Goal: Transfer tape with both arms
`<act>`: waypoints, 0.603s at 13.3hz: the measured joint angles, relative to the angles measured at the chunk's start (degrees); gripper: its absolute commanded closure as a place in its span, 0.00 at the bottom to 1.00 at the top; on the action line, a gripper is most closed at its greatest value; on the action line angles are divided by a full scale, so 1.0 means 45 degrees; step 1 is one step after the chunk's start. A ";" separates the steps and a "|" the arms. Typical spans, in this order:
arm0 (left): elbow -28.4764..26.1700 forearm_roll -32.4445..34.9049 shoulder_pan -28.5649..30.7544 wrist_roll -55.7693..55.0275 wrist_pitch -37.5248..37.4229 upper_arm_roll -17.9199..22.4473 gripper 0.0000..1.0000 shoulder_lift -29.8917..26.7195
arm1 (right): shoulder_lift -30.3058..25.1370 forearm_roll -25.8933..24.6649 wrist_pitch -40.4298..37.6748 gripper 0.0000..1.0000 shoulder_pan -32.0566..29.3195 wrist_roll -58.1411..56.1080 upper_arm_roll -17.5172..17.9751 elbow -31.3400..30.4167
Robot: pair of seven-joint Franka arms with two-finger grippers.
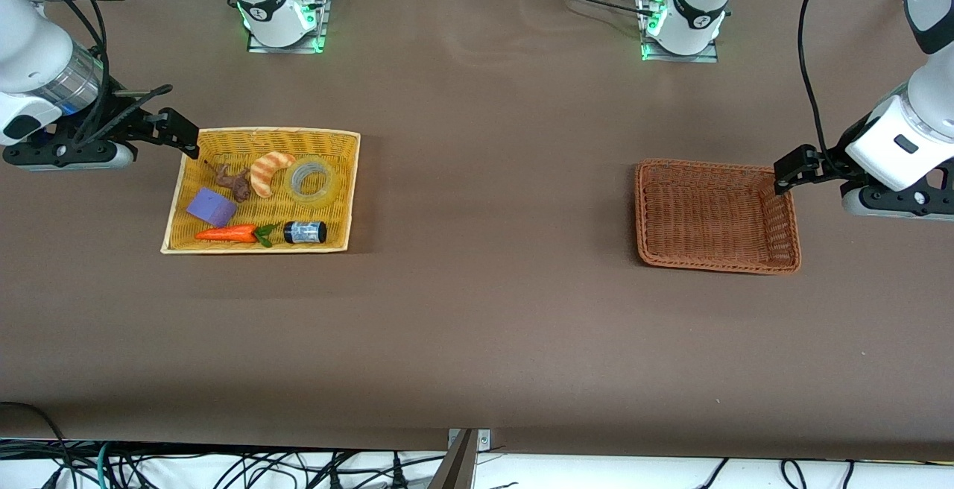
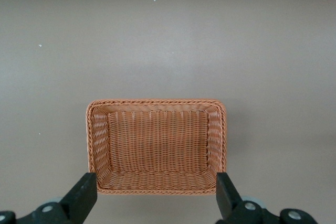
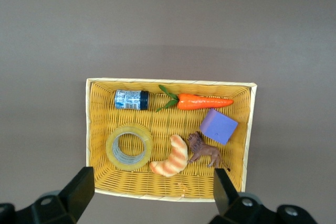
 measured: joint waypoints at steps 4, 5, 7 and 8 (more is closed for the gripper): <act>0.0009 0.0000 0.0122 0.0001 -0.0001 0.0062 0.00 0.0000 | 0.0000 -0.0009 -0.0015 0.00 0.0000 -0.0063 -0.0001 0.0000; 0.0014 0.0000 0.0150 0.0001 -0.0001 0.0068 0.00 0.0000 | 0.0000 -0.0011 -0.0016 0.00 0.0000 -0.0139 -0.0001 0.0000; 0.0017 0.0000 0.0157 0.0001 -0.0001 0.0067 0.00 0.0000 | 0.0000 -0.0013 -0.0055 0.00 0.0000 -0.0199 -0.0001 0.0000; 0.0017 0.0000 0.0158 0.0001 -0.0002 0.0067 0.00 0.0000 | 0.0000 -0.0018 -0.0126 0.00 0.0000 -0.0202 -0.0001 0.0000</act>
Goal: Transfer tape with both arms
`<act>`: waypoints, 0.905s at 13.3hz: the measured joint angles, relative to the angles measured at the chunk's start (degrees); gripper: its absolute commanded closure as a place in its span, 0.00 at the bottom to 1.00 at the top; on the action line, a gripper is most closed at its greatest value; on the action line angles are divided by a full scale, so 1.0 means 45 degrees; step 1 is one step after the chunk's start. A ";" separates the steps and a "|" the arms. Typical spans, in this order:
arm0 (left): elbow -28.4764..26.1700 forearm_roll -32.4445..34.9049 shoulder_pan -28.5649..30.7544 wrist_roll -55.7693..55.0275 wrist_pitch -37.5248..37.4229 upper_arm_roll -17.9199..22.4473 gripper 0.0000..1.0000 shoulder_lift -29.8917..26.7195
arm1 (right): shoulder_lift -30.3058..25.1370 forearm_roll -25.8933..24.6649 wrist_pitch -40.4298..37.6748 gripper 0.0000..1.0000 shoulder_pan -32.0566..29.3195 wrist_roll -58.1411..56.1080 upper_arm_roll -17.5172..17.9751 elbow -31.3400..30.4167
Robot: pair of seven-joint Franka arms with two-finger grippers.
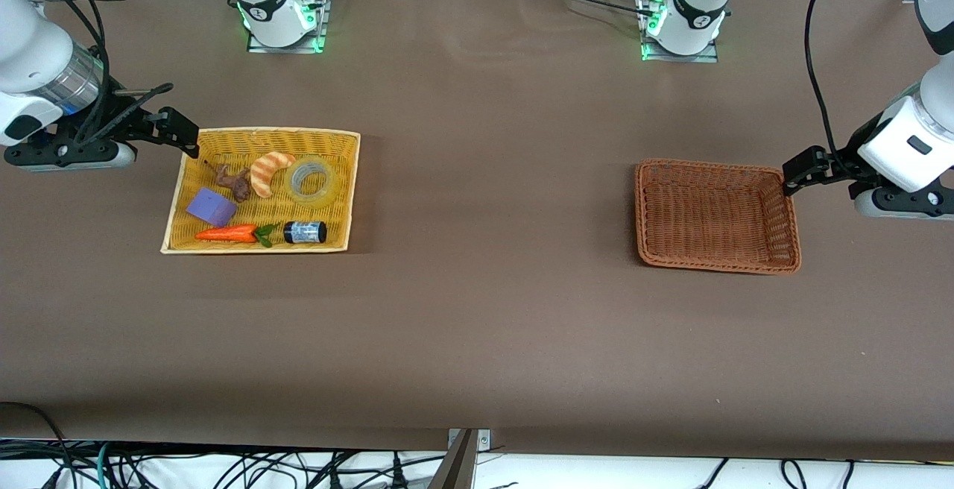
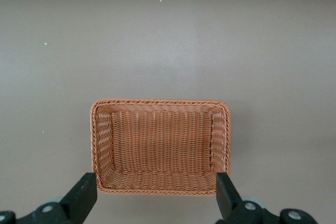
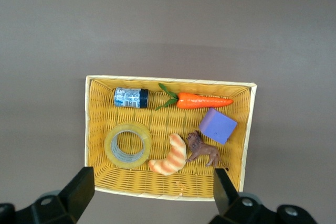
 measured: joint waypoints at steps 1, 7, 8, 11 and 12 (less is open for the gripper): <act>0.0000 0.0000 0.0000 0.0000 0.0000 0.0000 0.00 0.0000 | 0.0000 -0.0006 -0.0058 0.00 0.0000 0.0000 0.0000 0.0000; 0.0024 0.0000 -0.0001 0.0000 0.0000 -0.0035 0.00 0.0000 | 0.0000 -0.0011 -0.0163 0.00 0.0000 0.0000 0.0000 -0.0037; 0.0024 0.0000 -0.0004 0.0000 0.0000 -0.0051 0.00 0.0000 | 0.0000 -0.0011 -0.0166 0.00 0.0000 0.0000 0.0000 -0.0059; 0.0026 0.0000 -0.0004 0.0000 0.0000 -0.0049 0.00 0.0000 | 0.0000 -0.0012 -0.0196 0.00 0.0000 0.0000 0.0000 -0.0075; 0.0028 0.0000 -0.0004 0.0000 0.0000 -0.0049 0.00 0.0000 | 0.0000 -0.0012 -0.0252 0.00 0.0000 0.0000 0.0000 -0.0076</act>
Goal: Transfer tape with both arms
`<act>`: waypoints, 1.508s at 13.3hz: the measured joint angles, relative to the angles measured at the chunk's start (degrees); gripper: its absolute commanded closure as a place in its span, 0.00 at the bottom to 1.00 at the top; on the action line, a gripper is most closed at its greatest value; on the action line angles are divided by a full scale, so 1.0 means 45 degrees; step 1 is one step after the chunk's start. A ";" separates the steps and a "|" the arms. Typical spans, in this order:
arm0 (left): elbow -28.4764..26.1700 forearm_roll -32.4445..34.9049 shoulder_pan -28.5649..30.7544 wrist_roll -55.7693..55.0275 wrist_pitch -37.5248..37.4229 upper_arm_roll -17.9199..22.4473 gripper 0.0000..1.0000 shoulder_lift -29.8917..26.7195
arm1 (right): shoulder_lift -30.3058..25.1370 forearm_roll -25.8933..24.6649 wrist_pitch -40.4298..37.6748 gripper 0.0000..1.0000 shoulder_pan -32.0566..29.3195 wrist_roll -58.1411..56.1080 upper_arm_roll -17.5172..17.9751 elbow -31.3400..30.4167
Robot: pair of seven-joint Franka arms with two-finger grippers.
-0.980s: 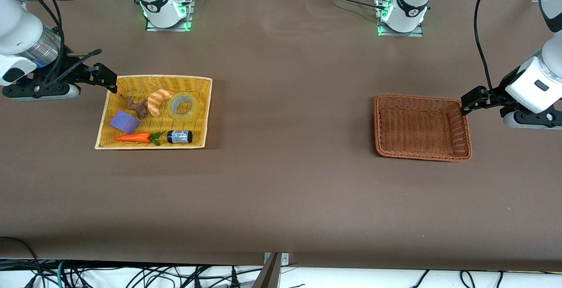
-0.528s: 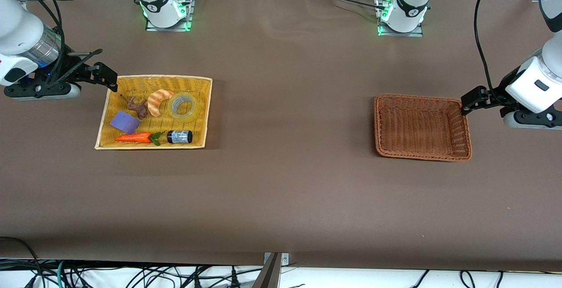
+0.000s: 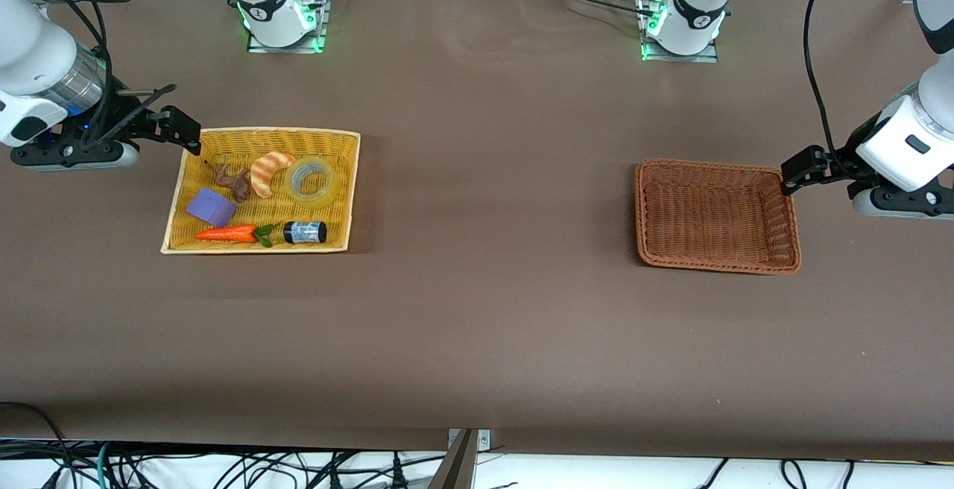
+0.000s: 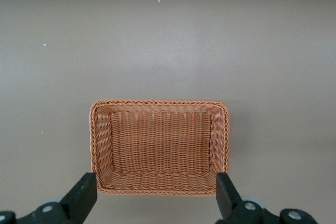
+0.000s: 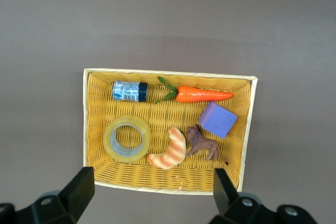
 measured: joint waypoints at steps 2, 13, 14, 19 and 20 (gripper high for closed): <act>0.0001 0.0000 0.0000 0.0000 0.0000 0.0001 0.00 0.0000 | 0.0000 -0.0001 -0.0048 0.00 0.0000 0.0000 0.0000 -0.0001; 0.0054 0.0000 0.0109 0.0000 0.0000 0.0064 0.00 0.0001 | 0.0000 -0.0002 -0.0072 0.00 0.0000 -0.0015 0.0000 -0.0105; 0.0056 0.0000 0.0113 0.0000 0.0000 0.0064 0.00 0.0001 | 0.0001 -0.0002 -0.0072 0.00 0.0000 -0.0019 0.0000 -0.0120; 0.0062 0.0000 0.0104 0.0000 0.0000 0.0043 0.00 0.0006 | 0.0365 -0.0002 0.0436 0.00 0.0000 -0.0081 0.0004 -0.0588; 0.0065 0.0000 0.0105 0.0000 0.0001 0.0044 0.00 0.0008 | 0.0610 -0.0002 0.0905 0.00 0.0000 -0.0098 0.0007 -0.0817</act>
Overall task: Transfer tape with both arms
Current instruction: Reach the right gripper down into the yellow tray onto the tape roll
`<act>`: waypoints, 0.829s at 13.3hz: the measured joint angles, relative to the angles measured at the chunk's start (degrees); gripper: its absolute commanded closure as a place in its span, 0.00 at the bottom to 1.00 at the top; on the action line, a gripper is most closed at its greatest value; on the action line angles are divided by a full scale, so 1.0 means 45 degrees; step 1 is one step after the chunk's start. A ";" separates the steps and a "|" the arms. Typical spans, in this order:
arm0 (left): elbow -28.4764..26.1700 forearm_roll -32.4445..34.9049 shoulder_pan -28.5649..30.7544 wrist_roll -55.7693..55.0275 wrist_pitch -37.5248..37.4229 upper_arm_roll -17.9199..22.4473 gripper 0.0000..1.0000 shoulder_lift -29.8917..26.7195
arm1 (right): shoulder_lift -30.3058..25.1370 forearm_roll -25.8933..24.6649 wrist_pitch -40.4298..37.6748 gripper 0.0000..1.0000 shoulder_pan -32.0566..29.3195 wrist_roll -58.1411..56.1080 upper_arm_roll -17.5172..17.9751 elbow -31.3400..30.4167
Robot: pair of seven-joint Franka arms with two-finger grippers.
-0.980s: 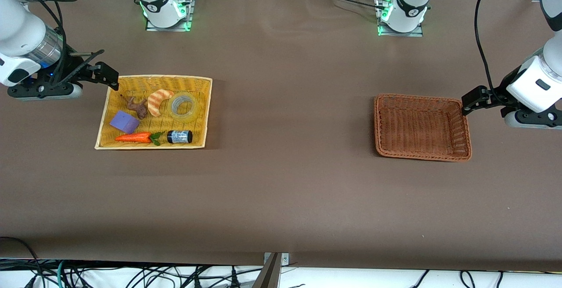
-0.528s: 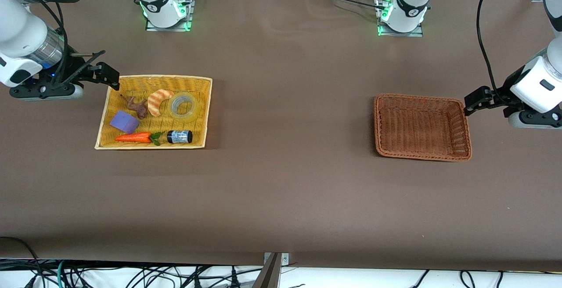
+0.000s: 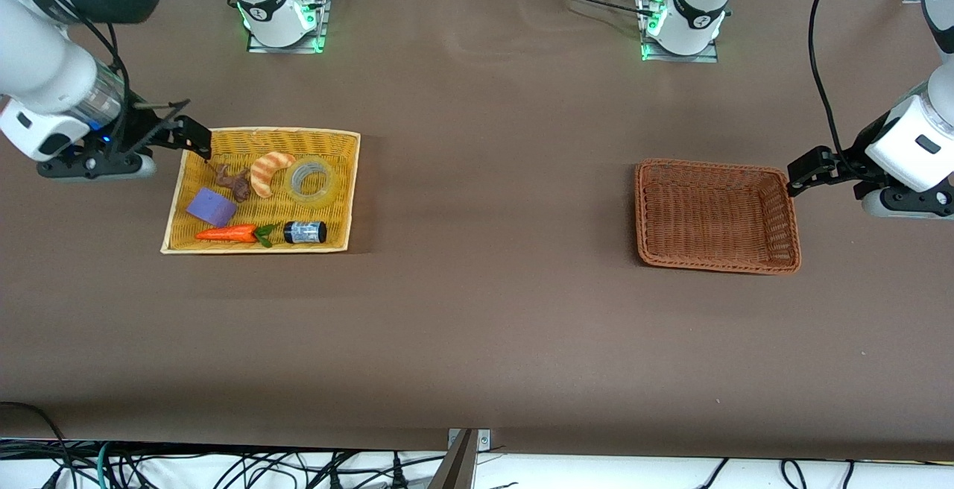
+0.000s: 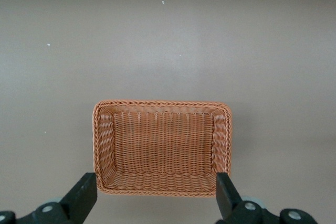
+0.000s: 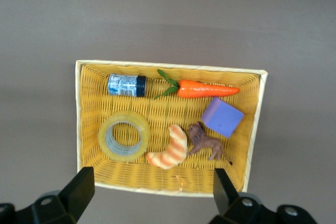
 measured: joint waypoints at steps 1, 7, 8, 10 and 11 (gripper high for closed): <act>0.0001 0.0000 0.0000 0.0000 0.0000 0.0000 0.00 0.0001 | 0.0286 0.0000 0.0618 0.00 0.0001 -0.0008 0.0003 -0.0306; 0.0008 0.0000 0.0000 0.0000 0.0000 -0.0001 0.00 0.0022 | 0.1874 0.0002 0.5053 0.00 0.0022 -0.0003 0.0454 -0.2508; 0.0008 0.0000 0.0000 0.0000 0.0000 0.0000 0.00 0.0023 | 0.1948 0.0002 0.5883 0.00 0.0027 0.0001 0.0518 -0.3150; 0.0009 0.0000 0.0000 0.0000 0.0000 -0.0001 0.00 0.0025 | 0.1990 0.0002 0.7498 0.00 0.0028 0.0001 0.0531 -0.4696; 0.0009 0.0000 0.0000 0.0000 0.0000 -0.0001 0.00 0.0026 | 0.1992 0.0002 0.8037 0.00 0.0028 0.0001 0.0531 -0.5333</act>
